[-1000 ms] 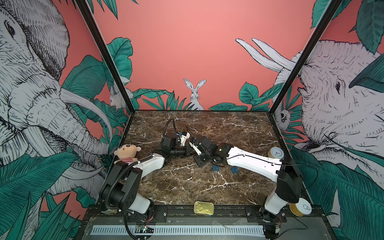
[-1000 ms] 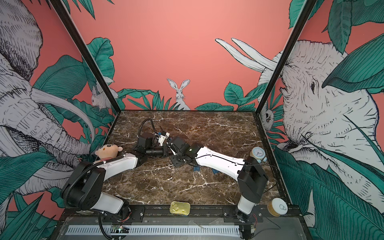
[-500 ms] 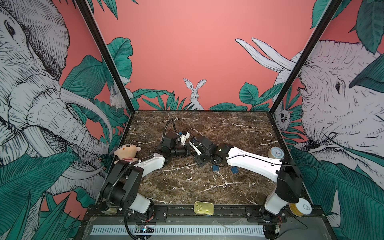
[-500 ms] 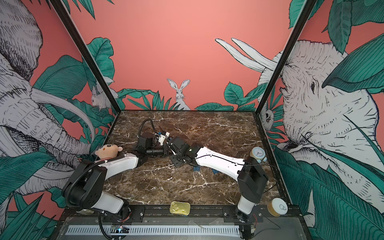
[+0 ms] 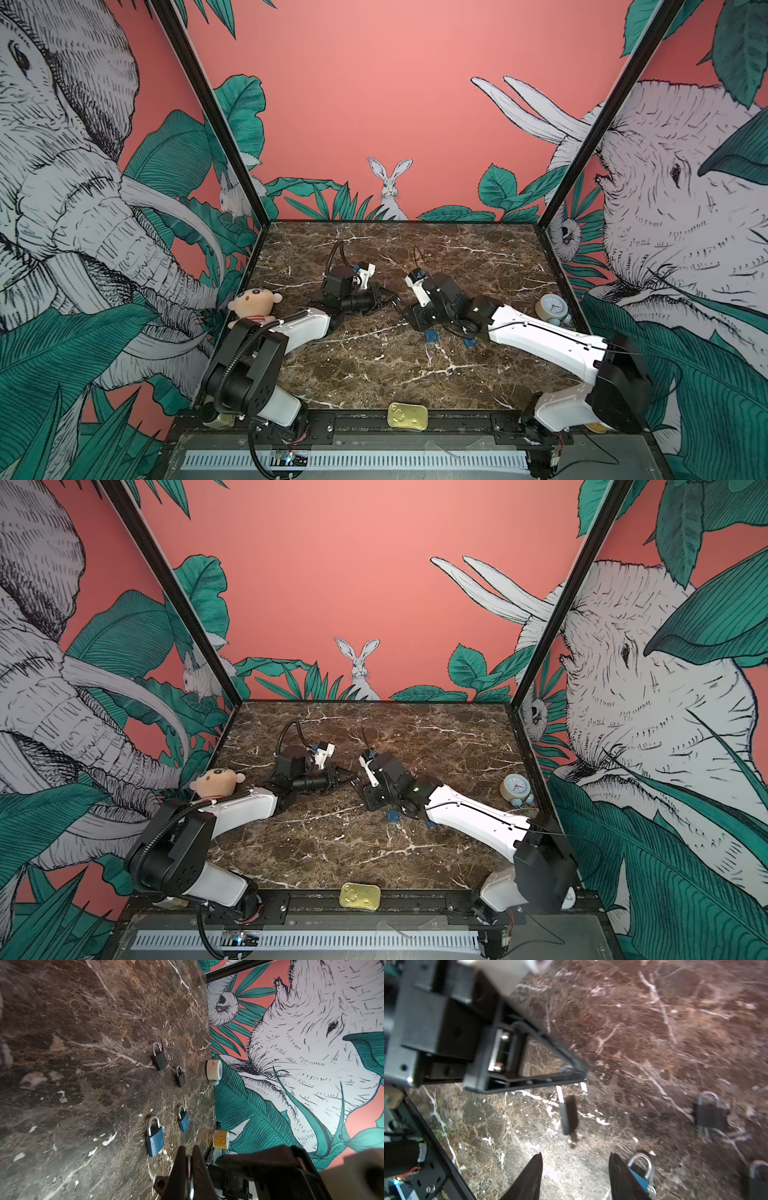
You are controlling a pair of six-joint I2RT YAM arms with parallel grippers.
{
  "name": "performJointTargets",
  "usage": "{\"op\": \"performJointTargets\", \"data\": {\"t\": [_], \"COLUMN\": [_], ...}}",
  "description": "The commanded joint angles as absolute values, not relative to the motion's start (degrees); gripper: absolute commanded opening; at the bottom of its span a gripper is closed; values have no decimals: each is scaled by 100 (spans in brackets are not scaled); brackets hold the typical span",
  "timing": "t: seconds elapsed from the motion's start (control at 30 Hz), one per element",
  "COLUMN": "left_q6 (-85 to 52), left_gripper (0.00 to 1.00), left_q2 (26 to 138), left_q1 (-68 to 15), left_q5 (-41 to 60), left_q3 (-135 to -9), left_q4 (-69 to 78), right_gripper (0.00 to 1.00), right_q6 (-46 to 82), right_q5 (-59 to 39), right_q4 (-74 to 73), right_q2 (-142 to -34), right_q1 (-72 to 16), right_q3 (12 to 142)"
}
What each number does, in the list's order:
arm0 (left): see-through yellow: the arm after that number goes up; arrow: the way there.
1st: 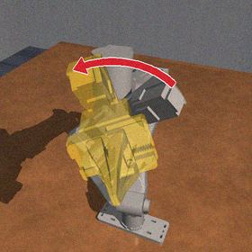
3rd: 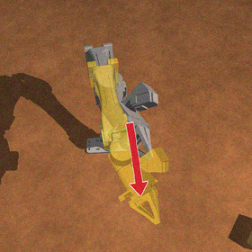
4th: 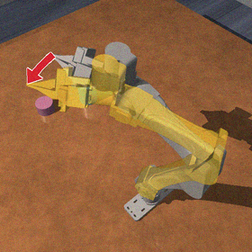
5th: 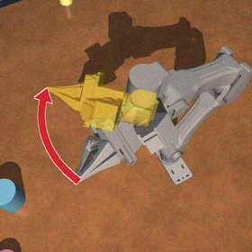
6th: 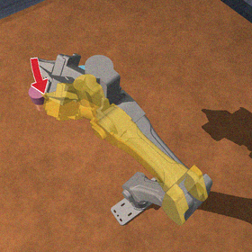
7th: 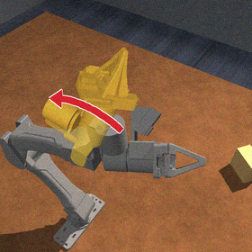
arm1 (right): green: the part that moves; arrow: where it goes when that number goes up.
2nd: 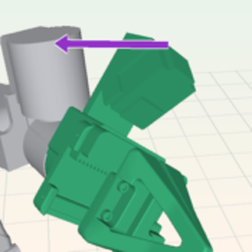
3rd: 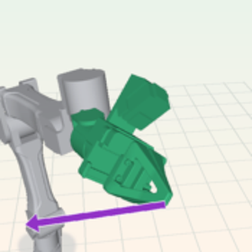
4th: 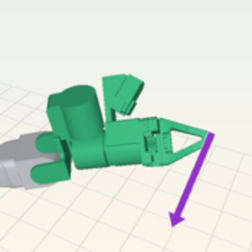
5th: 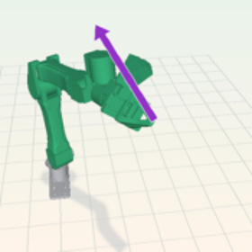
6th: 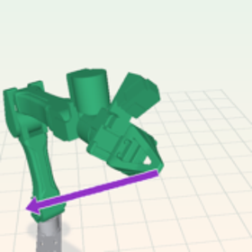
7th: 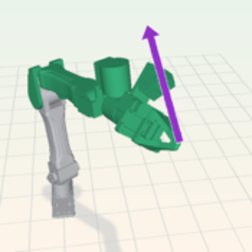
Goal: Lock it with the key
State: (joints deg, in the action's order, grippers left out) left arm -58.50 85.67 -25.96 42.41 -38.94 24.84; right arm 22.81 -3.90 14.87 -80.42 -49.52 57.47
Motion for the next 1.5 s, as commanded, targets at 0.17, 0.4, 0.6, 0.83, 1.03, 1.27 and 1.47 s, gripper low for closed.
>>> {"op": "performJointTargets", "data": {"t": [0.17, 0.4, 0.6, 0.83, 1.03, 1.27, 1.47], "left_q6": [-6219, -6095, -6050, -6100, -6156, -6179, -6214], "left_gripper": [0, 0, 0, 0, 0, 0, 0], "left_q2": [7963, 7586, 7440, 7416, 7408, 7366, 7374], "left_q1": [-2630, -2664, -2671, -2712, -2723, -2724, -2723], "left_q5": [4036, 3869, 3770, 3743, 3761, 3762, 3746], "left_q3": [-4151, -4363, -4432, -4489, -4490, -4515, -4510], "left_q4": [2124, 1406, 1143, 1093, 1150, 1174, 1216], "right_gripper": [46, 45, 43, 37, 30, 25, 25], "right_q6": [2186, 2018, 1912, 1801, 1784, 1774, 1749], "right_q5": [-815, -1138, -1191, -1019, -1006, -959, -876], "right_q4": [-252, -832, -903, -814, -815, -799, -733], "right_q2": [-7628, -7734, -7887, -8121, -8256, -8407, -8442], "right_q1": [-4765, -4779, -4899, -5004, -5036, -5034, -5032], "right_q3": [4745, 4715, 4894, 5158, 5286, 5379, 5413]}}
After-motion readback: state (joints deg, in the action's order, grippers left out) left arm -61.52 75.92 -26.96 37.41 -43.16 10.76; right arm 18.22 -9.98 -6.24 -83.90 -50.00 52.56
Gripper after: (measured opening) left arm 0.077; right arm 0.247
